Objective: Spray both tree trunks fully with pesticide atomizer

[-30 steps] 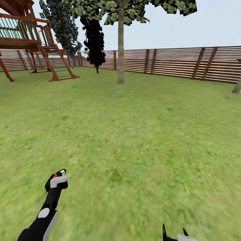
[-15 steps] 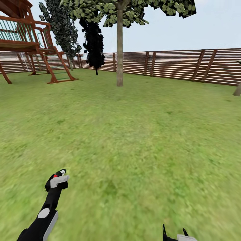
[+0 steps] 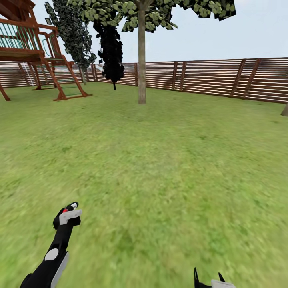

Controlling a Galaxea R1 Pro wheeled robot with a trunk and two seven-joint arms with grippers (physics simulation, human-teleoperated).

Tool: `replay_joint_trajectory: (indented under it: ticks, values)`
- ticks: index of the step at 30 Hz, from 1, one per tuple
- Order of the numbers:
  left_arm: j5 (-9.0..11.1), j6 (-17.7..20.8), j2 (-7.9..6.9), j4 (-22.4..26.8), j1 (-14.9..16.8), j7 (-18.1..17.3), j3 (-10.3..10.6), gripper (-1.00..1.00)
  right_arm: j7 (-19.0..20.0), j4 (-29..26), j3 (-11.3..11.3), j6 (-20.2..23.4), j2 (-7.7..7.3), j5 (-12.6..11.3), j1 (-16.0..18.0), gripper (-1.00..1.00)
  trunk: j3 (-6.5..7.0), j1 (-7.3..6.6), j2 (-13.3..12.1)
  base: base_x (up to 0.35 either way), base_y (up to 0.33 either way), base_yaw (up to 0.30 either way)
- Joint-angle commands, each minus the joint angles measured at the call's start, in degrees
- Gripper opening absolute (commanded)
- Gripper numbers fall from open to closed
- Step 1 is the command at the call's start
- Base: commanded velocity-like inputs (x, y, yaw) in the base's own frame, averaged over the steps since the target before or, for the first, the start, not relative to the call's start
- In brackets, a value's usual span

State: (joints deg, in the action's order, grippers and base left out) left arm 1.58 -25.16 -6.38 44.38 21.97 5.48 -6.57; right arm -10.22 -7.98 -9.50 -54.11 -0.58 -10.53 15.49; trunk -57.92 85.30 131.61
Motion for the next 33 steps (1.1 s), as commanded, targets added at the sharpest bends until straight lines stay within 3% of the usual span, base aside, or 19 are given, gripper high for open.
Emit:
replay_joint_trajectory:
  ticks: [1,26,33]
  values:
    - [-0.01,0.01,-0.02,0.00,0.00,-0.03,0.00,-1.00,0.01,-0.13,-0.05,-0.10,-0.02,0.04,0.00,1.00,0.00,0.00,0.00,0.337,-0.077,0.000]
    - [-0.07,0.02,0.06,-0.08,0.00,-0.03,0.03,-1.00,0.02,0.17,-0.01,-0.11,-0.92,0.07,-0.03,1.00,0.01,0.00,0.00,0.342,-0.003,0.000]
    - [-0.08,0.02,0.11,-0.08,0.00,-0.03,0.06,-1.00,0.02,0.16,-0.08,-0.12,-0.83,0.07,-0.03,1.00,0.53,0.00,0.00,0.342,0.000,0.000]
